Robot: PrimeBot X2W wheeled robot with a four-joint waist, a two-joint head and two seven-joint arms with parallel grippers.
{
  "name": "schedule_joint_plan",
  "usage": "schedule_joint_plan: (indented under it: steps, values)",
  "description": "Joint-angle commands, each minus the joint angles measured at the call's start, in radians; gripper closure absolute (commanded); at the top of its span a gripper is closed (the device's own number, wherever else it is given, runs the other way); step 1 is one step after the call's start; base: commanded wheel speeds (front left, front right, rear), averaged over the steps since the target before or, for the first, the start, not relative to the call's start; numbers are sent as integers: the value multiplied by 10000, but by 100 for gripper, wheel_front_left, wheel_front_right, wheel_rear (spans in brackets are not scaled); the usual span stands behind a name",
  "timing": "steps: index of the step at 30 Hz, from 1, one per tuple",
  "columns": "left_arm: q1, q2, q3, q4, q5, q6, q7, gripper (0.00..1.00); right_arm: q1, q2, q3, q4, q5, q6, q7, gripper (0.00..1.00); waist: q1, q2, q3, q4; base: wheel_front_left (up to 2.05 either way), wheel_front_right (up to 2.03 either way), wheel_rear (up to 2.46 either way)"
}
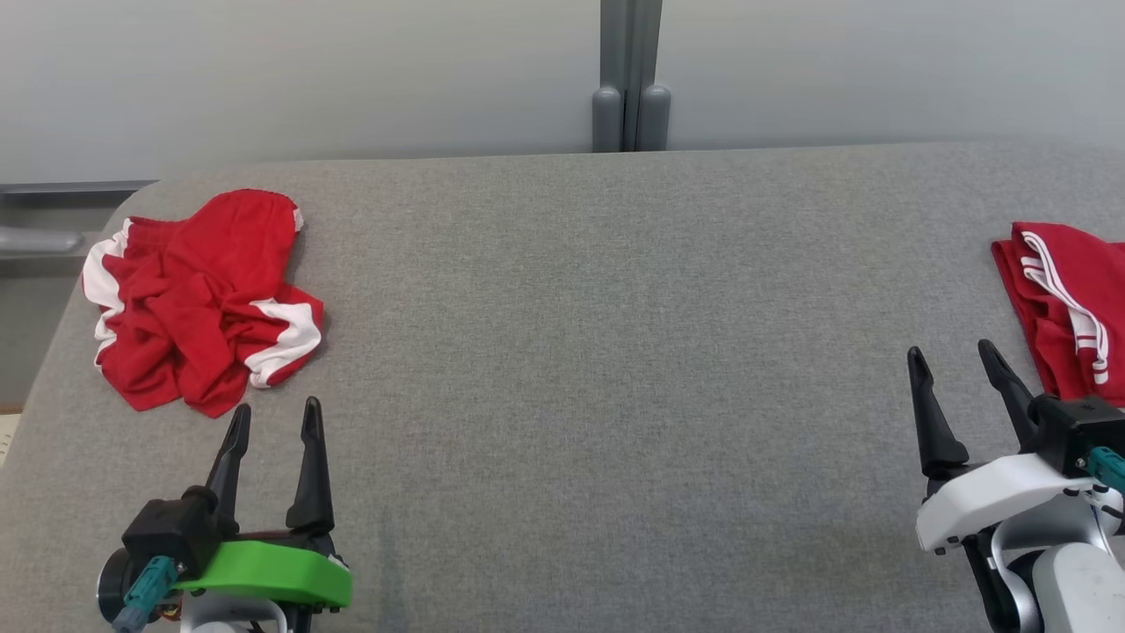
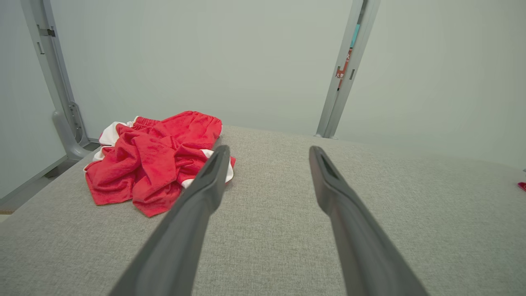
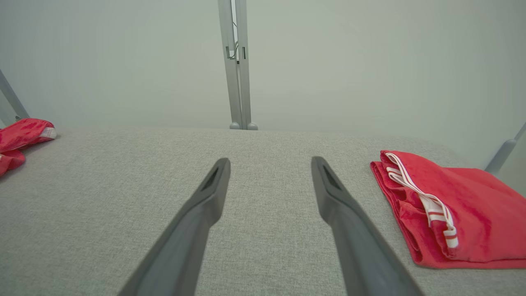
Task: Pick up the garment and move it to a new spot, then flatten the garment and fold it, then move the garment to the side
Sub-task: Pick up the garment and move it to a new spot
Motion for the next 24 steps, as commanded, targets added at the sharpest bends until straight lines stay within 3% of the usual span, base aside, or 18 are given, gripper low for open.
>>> schedule_joint_plan:
  steps: [1,10,24]
  values:
    - [152,-42,50,-20,100,-17,1,0,144,-22,-53,-38,-46,-18,25,0,1,0,-13,60,0,0,0]
    - [-40,-67,68,-58,142,-17,1,0,269,68,123,73,-62,-18,37,0,1,0,36,870,0,0,0]
    - [263,-122,495,-50,170,-7,1,0,157,-96,700,183,-47,-18,61,0,1,0,80,3270,0,0,0]
